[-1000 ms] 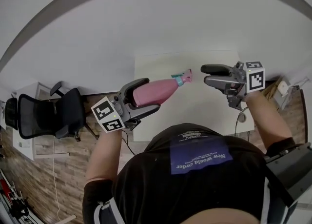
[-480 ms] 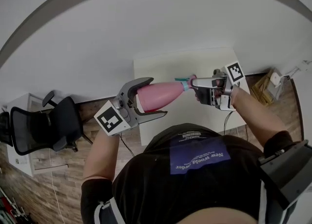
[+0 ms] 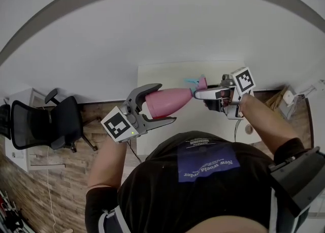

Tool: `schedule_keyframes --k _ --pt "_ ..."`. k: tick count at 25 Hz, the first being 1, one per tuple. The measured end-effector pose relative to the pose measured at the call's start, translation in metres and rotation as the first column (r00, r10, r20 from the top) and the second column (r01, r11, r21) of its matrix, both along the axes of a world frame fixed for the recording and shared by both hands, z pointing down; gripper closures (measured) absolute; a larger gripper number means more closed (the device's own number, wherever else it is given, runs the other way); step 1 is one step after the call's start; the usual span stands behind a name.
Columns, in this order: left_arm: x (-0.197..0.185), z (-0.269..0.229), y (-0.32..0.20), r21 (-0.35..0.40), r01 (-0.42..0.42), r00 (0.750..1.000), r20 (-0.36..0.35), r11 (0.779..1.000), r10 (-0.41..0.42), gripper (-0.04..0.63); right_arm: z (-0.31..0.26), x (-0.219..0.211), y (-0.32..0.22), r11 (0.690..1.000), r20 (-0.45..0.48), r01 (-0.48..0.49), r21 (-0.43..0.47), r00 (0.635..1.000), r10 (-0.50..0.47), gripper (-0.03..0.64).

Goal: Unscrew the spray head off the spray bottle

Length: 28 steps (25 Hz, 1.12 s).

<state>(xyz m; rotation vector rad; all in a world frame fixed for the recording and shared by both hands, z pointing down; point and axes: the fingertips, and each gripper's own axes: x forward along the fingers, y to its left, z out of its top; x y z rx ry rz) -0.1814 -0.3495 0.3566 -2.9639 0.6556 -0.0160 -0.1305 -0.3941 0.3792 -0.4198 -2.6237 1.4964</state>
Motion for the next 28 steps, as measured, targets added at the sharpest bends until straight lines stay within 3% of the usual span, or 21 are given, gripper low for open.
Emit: schedule_keyframes --k 2,4,6,8,10,14,16,19,20,21,22,23,26,28 --pt "-0.002 0.000 0.000 -0.032 -0.013 1.000 -0.018 0.999 0.013 0.141 0.001 0.002 0.002 0.991 -0.026 0.013 0.137 1.000 -0.009 0.437" --pt "0.010 -0.003 -0.004 -0.084 -0.044 0.997 -0.064 0.995 0.038 0.141 -0.001 0.017 0.003 0.955 -0.040 0.031 0.294 0.999 -0.020 0.448" --pt "0.031 -0.006 -0.009 -0.148 -0.081 0.991 -0.122 0.986 0.063 0.141 -0.005 0.041 0.005 0.889 -0.034 0.047 0.455 0.999 -0.036 0.451" --pt "0.050 -0.008 -0.012 -0.208 -0.121 0.982 -0.169 0.971 0.086 0.140 -0.009 0.062 0.007 0.792 -0.032 0.059 0.607 0.998 -0.049 0.453" --pt "0.059 -0.008 -0.014 -0.264 -0.163 0.971 -0.213 0.951 0.107 0.141 -0.011 0.073 0.011 0.656 -0.042 0.066 0.752 0.998 -0.053 0.456" --pt "0.069 -0.010 -0.008 -0.343 -0.254 0.938 -0.315 0.904 0.144 0.141 -0.013 0.088 0.027 0.330 -0.076 0.090 0.940 0.996 -0.054 0.460" --pt "0.072 -0.011 -0.007 -0.377 -0.299 0.917 -0.368 0.876 0.154 0.141 -0.012 0.095 0.030 0.166 -0.113 0.118 0.979 0.993 -0.036 0.465" --pt "0.071 -0.013 -0.008 -0.430 -0.370 0.878 -0.452 0.823 0.159 0.140 -0.013 0.093 0.025 -0.056 -0.132 0.134 0.989 0.990 0.045 0.489" --pt "0.071 -0.013 -0.008 -0.443 -0.392 0.866 -0.473 0.806 0.161 0.140 -0.014 0.091 0.024 -0.121 -0.121 0.129 0.984 0.990 0.070 0.516" --pt "0.072 -0.013 -0.007 -0.453 -0.410 0.856 -0.490 0.792 0.164 0.140 -0.015 0.090 0.023 -0.163 -0.109 0.122 0.979 0.990 0.087 0.563" --pt "0.074 -0.013 -0.007 -0.460 -0.423 0.849 -0.502 0.781 0.165 0.140 -0.014 0.088 0.023 -0.171 -0.101 0.116 0.978 0.990 0.094 0.564" --pt "0.074 -0.012 -0.007 -0.464 -0.431 0.844 -0.510 0.774 0.164 0.140 -0.014 0.087 0.023 -0.152 -0.098 0.112 0.982 0.991 0.093 0.563" --pt "0.074 -0.010 -0.009 -0.473 -0.438 0.835 -0.530 0.764 0.150 0.140 -0.010 0.088 0.023 -0.059 -0.102 0.108 0.992 0.990 0.094 0.563" --pt "0.073 -0.008 -0.008 -0.472 -0.436 0.832 -0.536 0.767 0.143 0.141 -0.007 0.088 0.023 -0.025 -0.109 0.112 0.993 0.989 0.101 0.563"
